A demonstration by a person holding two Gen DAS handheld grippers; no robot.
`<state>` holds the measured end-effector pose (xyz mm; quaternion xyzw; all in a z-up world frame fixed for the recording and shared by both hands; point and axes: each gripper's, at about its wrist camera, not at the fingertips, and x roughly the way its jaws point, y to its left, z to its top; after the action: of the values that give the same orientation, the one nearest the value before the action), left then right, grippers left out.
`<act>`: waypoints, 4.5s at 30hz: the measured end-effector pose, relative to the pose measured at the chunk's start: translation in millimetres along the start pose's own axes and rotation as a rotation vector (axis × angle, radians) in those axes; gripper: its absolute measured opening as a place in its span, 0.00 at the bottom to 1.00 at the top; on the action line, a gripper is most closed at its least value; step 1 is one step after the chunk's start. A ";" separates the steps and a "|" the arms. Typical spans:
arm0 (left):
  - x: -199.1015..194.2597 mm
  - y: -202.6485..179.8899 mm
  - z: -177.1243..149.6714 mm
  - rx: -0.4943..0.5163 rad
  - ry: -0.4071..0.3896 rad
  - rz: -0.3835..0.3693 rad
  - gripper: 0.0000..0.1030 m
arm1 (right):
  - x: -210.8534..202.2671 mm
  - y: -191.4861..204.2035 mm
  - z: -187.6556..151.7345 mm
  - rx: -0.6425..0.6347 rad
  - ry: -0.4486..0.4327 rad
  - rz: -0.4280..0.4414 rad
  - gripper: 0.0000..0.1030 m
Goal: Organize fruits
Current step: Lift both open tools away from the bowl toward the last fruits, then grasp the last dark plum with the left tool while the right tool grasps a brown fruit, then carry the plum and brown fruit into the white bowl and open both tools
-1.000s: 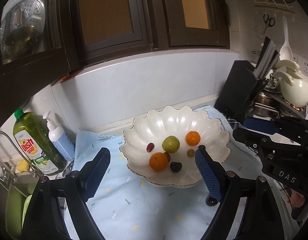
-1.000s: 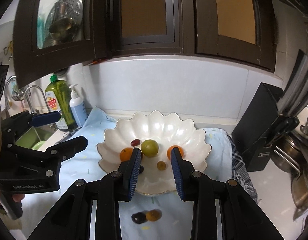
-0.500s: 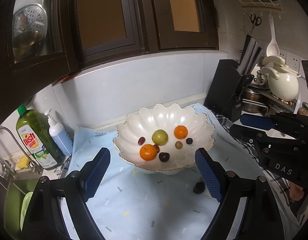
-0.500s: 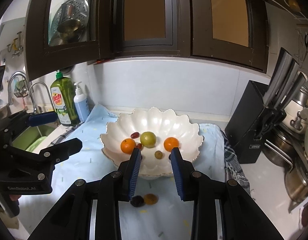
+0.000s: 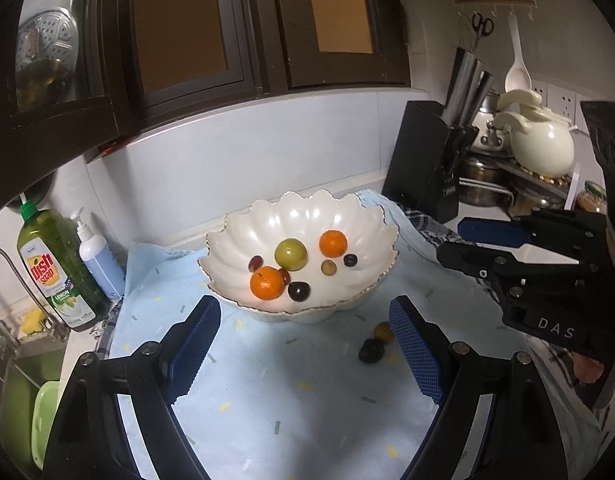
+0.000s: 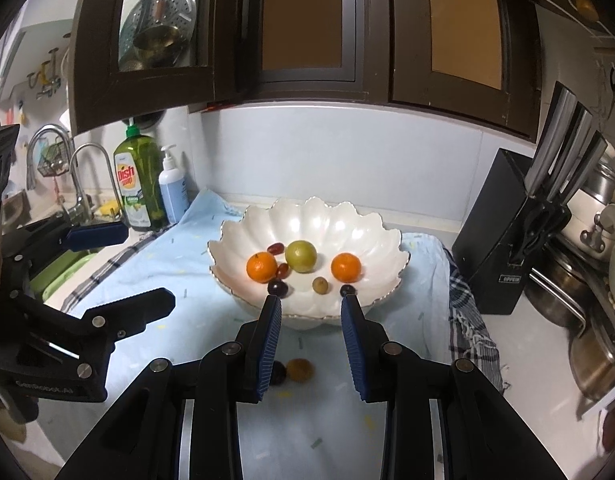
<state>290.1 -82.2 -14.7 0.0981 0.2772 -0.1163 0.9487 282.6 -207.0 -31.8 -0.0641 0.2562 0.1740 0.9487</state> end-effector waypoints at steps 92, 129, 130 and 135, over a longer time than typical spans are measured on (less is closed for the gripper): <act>88.3 -25.2 -53.0 0.033 0.194 -0.201 0.25 | 88.7 -14.7 -59.4 0.157 0.202 0.121 0.27; 73.6 57.8 33.0 -0.135 0.059 -0.075 0.25 | 75.6 -8.2 41.3 0.124 -0.007 0.008 0.27; 78.9 60.9 36.9 -0.141 0.064 -0.075 0.25 | 81.7 -10.1 45.8 0.122 -0.003 0.006 0.27; 105.8 71.5 53.8 -0.152 0.095 -0.080 0.25 | 107.2 -20.2 62.4 0.130 0.027 0.012 0.27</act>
<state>423.5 -45.2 -19.5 0.0202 0.3337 -0.1281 0.9337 405.6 -180.7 -31.9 -0.0032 0.2800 0.1619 0.9462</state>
